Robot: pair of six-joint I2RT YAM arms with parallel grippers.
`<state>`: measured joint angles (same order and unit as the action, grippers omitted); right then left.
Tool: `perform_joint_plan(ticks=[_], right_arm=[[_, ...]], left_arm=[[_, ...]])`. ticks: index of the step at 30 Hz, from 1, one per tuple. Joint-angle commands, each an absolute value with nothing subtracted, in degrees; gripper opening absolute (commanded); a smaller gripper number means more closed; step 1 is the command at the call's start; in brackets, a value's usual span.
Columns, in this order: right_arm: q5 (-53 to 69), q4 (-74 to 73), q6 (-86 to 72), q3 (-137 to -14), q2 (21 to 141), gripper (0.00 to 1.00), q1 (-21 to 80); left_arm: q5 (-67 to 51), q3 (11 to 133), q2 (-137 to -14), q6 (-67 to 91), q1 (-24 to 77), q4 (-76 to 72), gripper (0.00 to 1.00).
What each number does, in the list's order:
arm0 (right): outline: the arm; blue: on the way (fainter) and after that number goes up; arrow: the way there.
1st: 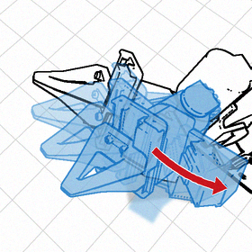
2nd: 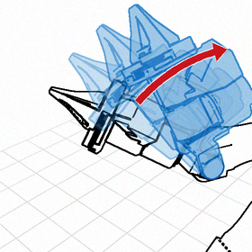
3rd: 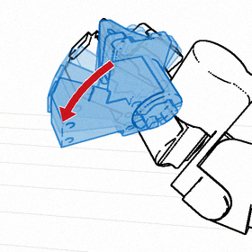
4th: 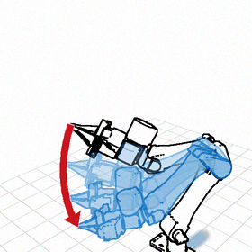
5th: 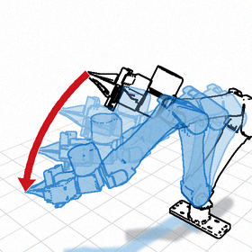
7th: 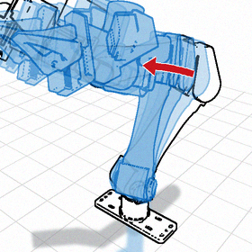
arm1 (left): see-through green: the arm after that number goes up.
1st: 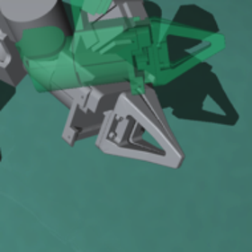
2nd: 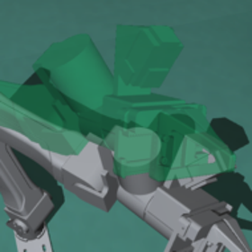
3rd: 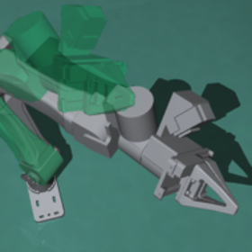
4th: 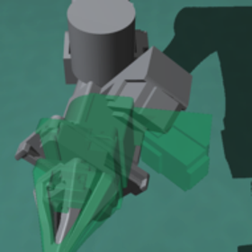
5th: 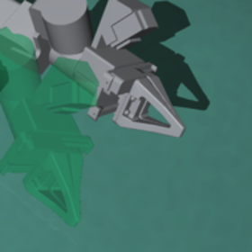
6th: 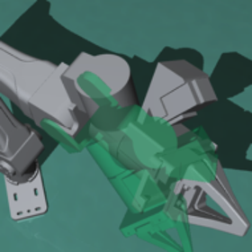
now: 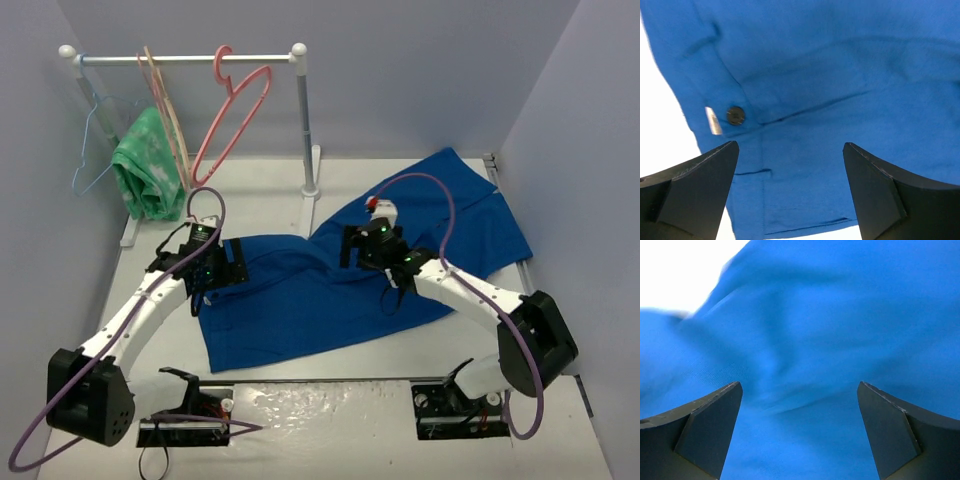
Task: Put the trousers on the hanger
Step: Flatten out the trousers at the center of the board.
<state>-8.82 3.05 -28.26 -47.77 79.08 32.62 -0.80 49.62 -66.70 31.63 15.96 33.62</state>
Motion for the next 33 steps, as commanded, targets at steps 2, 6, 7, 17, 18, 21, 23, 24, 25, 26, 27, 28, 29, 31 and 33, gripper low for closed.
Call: perform_joint_plan(ticks=[2,6,7,17,18,21,23,24,25,26,27,28,29,31,33], right_arm=[[-15.51,3.16,-20.79,-52.57,87.82,0.96,53.05],[-13.98,5.55,-18.55,-56.17,95.05,0.96,62.08],[-13.60,6.42,-17.75,-57.10,97.00,0.96,63.75],[0.41,-1.82,-12.74,-65.02,107.87,0.96,67.00],[1.77,-5.35,-12.74,-65.17,107.92,0.97,67.47],[6.56,-11.04,-13.68,-63.76,106.37,0.96,69.16],[10.67,-12.84,-14.81,-62.09,104.79,0.96,69.96],[11.93,-13.95,-15.57,-61.41,103.69,0.96,70.52],[12.98,-15.13,-16.35,-60.80,102.57,0.96,71.10],[14.56,-15.82,-16.58,-60.20,102.18,0.96,71.34],[15.30,-16.52,-16.69,-59.89,101.60,0.96,71.60],[16.47,-16.82,-16.57,-59.44,100.80,0.96,71.67],[17.74,-17.07,-16.41,-58.97,100.01,0.96,71.72],[20.65,-17.98,-15.39,-58.62,99.03,0.96,71.79],[21.29,-19.37,-13.79,-59.10,97.78,0.96,72.20]], left_arm=[[0.51,51.20,-64.33,34.72,16.87,32.24,0.83],[7.92,56.25,-58.77,30.58,16.59,38.45,0.83],[9.01,57.86,-57.44,29.33,16.44,39.68,0.83],[12.18,60.59,-53.04,26.37,16.35,41.97,0.84],[12.02,60.79,-53.13,26.33,16.35,41.88,0.84],[11.89,61.20,-53.46,26.19,16.35,41.21,0.84],[11.41,61.64,-53.90,26.19,16.35,40.74,0.84],[11.10,61.78,-54.47,26.31,16.35,40.50,0.84],[10.77,61.88,-55.11,26.46,16.35,40.25,0.84],[9.95,62.03,-55.42,26.61,16.35,40.10,0.84],[9.31,62.05,-55.84,26.78,16.35,39.85,0.84],[8.77,62.05,-56.40,27.18,16.39,39.65,0.84],[8.22,62.05,-56.97,27.60,16.44,39.45,0.84],[6.81,62.06,-57.85,27.82,16.55,39.05,0.84],[6.45,62.13,-58.55,28.10,16.68,39.19,0.84]])
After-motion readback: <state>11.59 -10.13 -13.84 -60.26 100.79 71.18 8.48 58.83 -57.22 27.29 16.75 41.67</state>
